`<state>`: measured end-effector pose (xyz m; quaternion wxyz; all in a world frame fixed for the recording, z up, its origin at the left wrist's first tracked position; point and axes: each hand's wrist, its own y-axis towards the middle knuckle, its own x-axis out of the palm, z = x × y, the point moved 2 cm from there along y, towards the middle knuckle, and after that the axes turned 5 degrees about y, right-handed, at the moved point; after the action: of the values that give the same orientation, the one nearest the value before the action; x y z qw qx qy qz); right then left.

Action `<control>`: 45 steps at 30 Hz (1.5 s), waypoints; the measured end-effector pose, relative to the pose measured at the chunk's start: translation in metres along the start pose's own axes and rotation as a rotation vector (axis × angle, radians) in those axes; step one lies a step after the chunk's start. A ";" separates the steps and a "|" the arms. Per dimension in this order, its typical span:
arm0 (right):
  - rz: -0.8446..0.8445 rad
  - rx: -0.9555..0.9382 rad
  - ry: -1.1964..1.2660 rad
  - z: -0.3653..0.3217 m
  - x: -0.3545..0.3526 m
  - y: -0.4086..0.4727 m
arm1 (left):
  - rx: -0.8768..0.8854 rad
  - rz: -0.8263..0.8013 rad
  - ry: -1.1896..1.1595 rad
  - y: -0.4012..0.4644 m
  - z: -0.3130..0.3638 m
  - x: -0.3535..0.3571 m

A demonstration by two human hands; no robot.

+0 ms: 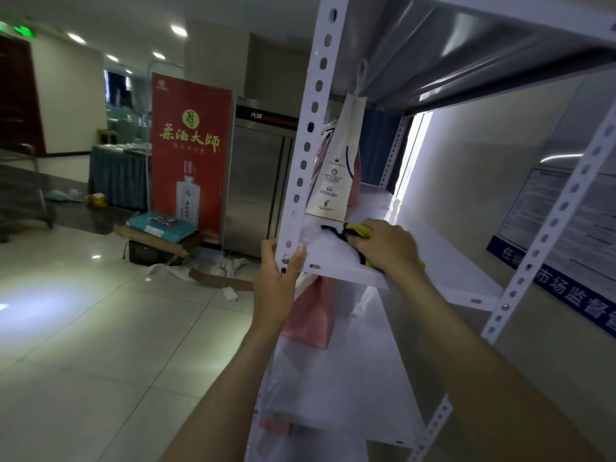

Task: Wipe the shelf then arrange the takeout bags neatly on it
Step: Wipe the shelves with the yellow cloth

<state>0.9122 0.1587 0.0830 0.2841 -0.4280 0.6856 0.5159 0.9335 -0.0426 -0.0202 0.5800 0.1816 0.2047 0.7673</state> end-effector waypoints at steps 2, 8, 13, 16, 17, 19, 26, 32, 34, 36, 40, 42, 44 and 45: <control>-0.016 -0.048 0.034 -0.029 0.012 0.003 | 0.008 -0.013 -0.005 0.001 0.000 -0.001; -0.021 -0.109 0.094 -0.068 0.027 -0.002 | 0.023 -0.036 0.001 0.001 0.000 0.000; -0.007 -0.164 0.138 -0.074 0.015 -0.028 | 0.028 -0.072 0.015 0.002 0.001 -0.001; 0.099 -0.258 0.070 -0.079 0.013 -0.052 | 0.018 -0.103 0.014 0.000 0.002 -0.003; 0.143 -0.279 0.055 -0.079 0.014 -0.059 | 0.021 -0.110 0.003 -0.001 0.003 -0.004; 0.218 -0.289 0.020 -0.078 0.017 -0.072 | 0.028 -0.121 -0.010 -0.003 0.005 -0.007; 0.359 -0.234 -0.046 -0.068 0.018 -0.119 | 0.024 -0.199 0.048 -0.015 -0.010 -0.017; 0.434 -0.235 0.043 -0.048 0.035 -0.166 | 0.035 -0.260 0.165 -0.027 -0.035 -0.030; 0.395 -0.230 0.071 -0.037 0.051 -0.179 | 0.005 -0.261 0.161 -0.037 -0.046 -0.031; 0.325 -0.183 0.090 -0.022 0.072 -0.192 | -0.013 -0.258 0.159 -0.048 -0.055 -0.033; 0.218 -0.094 0.140 0.012 0.117 -0.218 | -0.004 -0.276 0.187 -0.070 -0.079 -0.036; 0.190 -0.078 0.197 0.028 0.140 -0.231 | -0.040 -0.270 0.229 -0.081 -0.094 -0.038; 0.158 -0.063 0.263 0.042 0.165 -0.246 | -0.071 -0.265 0.249 -0.094 -0.109 -0.039; 0.136 -0.051 0.289 0.049 0.179 -0.254 | -0.086 -0.265 0.248 -0.102 -0.117 -0.040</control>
<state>1.0490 0.1270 -0.1986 0.1359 -0.4573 0.7335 0.4841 0.9665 -0.0683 -0.1746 0.6537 0.0322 0.2639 0.7085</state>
